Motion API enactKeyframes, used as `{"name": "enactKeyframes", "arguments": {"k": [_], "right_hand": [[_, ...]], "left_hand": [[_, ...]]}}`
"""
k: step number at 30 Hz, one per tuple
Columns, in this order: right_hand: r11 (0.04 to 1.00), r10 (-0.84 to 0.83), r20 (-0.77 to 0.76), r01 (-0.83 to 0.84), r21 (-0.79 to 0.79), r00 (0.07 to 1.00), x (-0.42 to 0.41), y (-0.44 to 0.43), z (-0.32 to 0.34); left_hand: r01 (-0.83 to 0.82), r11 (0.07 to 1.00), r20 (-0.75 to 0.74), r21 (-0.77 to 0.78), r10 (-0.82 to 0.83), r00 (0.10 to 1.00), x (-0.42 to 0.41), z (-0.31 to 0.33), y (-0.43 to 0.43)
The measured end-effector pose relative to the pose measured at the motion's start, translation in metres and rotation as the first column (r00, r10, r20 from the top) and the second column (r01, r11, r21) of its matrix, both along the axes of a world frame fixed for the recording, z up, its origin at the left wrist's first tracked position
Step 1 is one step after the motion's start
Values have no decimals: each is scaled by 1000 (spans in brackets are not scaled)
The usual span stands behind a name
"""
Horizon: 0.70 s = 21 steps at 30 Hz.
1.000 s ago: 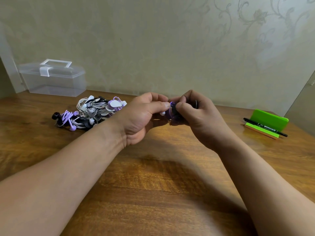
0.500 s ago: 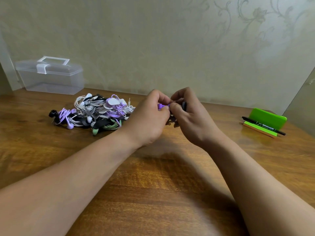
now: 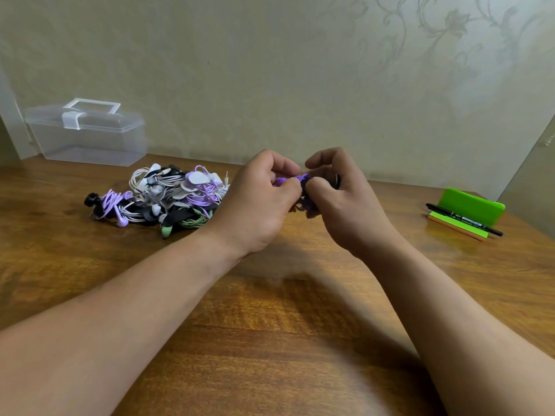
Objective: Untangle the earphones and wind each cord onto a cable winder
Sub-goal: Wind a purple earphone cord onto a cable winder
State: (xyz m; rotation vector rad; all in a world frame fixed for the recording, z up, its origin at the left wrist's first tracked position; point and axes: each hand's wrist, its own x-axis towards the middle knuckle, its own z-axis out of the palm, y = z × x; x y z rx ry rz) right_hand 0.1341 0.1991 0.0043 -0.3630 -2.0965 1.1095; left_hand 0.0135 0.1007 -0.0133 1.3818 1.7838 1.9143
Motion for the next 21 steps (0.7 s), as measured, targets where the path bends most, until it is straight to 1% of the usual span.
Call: {"name": "enactKeyframes", "arguments": {"k": [4,7,10,12,14,17,19,21], "right_hand": [[995,-11,15,10,100,1000,-3,2,-4],[988,-18,36,13,157,999,-4,2,-5],[977,-89,46,78,198,995,-8,5,-5],[973,-117,74,100,206,990,-9,6,-7],[976,-106,123,80,202,987,-8,9,-9],[975,-73,223,23,219,972,-5,15,-8],[968,-73,283,-1,251,956,-2,16,-6],[962,-74,320,-17,272,945,0,16,-4]], "left_hand": [[-37,999,-87,12,37,996,4,-3,1],[-47,999,-93,-2,47,995,8,-4,0],[-25,1000,-97,-7,24,995,12,-4,0],[26,1000,-47,-5,-27,999,15,-4,0],[85,996,36,-18,-85,996,18,-5,0],[61,997,59,-49,-58,997,21,-12,4],[63,997,156,-34,-56,986,22,-15,6],[96,995,261,-13,-89,961,24,-17,9]]}}
